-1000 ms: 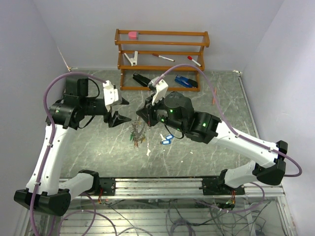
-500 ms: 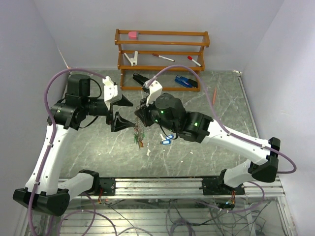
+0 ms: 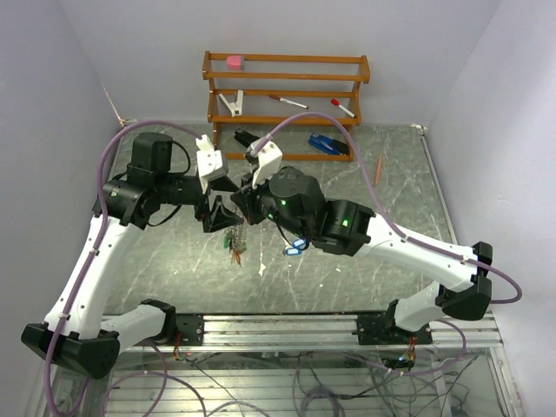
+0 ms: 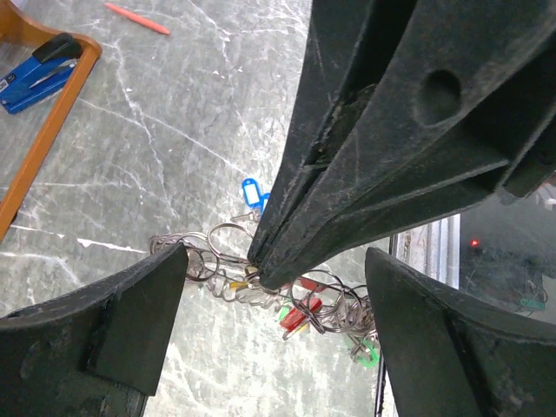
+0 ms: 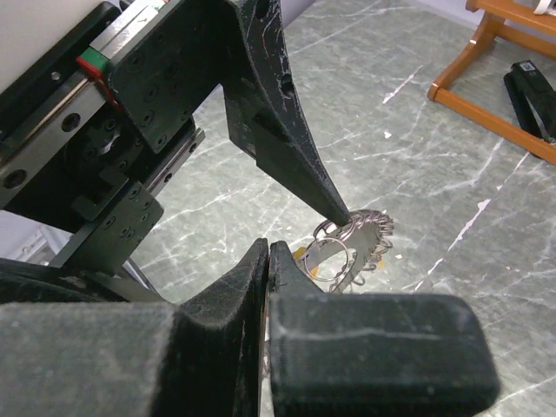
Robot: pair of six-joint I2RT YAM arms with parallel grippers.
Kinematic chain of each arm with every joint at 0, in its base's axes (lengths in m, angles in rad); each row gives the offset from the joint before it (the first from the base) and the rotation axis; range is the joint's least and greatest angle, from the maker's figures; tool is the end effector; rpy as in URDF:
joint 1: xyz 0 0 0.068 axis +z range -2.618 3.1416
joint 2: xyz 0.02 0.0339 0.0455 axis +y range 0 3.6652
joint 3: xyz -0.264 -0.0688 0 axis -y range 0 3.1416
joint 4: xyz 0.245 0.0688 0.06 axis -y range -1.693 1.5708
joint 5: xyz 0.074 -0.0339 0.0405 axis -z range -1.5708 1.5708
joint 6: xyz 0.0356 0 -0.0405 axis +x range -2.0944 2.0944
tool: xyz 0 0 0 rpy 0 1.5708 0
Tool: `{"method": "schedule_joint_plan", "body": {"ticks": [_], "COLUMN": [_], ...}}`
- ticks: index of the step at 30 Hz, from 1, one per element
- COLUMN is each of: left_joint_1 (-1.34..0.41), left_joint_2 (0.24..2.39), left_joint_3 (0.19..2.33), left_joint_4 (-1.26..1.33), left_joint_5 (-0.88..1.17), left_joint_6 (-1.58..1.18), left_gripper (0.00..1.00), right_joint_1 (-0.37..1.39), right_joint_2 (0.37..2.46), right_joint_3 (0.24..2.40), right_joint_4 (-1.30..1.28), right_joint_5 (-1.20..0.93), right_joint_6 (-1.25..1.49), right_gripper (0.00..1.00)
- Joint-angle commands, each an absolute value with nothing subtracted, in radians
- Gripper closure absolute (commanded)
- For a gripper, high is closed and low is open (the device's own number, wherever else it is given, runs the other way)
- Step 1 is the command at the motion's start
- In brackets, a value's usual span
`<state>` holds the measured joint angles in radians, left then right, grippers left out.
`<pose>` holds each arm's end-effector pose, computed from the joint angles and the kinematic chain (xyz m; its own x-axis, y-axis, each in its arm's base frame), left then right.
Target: Put the keys on the keyring
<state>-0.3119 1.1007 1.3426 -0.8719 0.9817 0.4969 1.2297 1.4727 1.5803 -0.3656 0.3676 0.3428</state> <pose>0.1810 -0.0894 0.4106 -0.1068 0.3127 -0.9438 0.9793 0.1974 -0.0454 0.1241 0.3114 0.4348 -0.3369 -0.0115 -0.9415 -0.6901 0.6832 0.2386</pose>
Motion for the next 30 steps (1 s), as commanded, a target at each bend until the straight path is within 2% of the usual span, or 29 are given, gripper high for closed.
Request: {"method": "schedule_joint_plan", "body": {"ticks": [1, 4, 12, 13, 18, 24, 27, 30], "left_joint_1": [-0.318, -0.319, -0.32, -0.321, -0.321, -0.321, -0.321, -0.322], "left_joint_2": [1.096, 1.103, 1.112, 1.102, 1.099, 1.098, 1.098, 1.098], "left_joint_3": [1.326, 1.33, 1.358, 1.354, 1.357, 1.356, 1.348, 1.342], "left_joint_4": [-0.811, -0.792, -0.846, -0.841, -0.845, -0.852, -0.851, -0.844], "left_joint_5": [0.928, 0.949, 0.935, 0.929, 0.924, 0.917, 0.913, 0.923], "left_joint_6": [0.464, 0.45, 0.498, 0.497, 0.501, 0.508, 0.511, 0.509], "left_gripper": [0.07, 0.11, 0.32, 0.44, 0.62, 0.67, 0.81, 0.82], "right_joint_1": [1.255, 1.264, 1.267, 1.267, 1.269, 1.268, 1.267, 1.269], "right_joint_2": [1.459, 1.458, 1.427, 1.418, 1.406, 1.408, 1.411, 1.416], "right_joint_3": [1.643, 1.653, 1.635, 1.63, 1.622, 1.625, 1.635, 1.636], "right_joint_4": [-0.313, -0.327, -0.333, -0.333, -0.332, -0.328, -0.326, -0.323], "right_joint_5": [0.374, 0.369, 0.384, 0.388, 0.394, 0.388, 0.379, 0.368], "right_joint_6": [0.35, 0.356, 0.357, 0.357, 0.36, 0.359, 0.36, 0.362], "right_gripper": [1.0, 1.0, 1.0, 1.0, 1.0, 1.0, 1.0, 1.0]}}
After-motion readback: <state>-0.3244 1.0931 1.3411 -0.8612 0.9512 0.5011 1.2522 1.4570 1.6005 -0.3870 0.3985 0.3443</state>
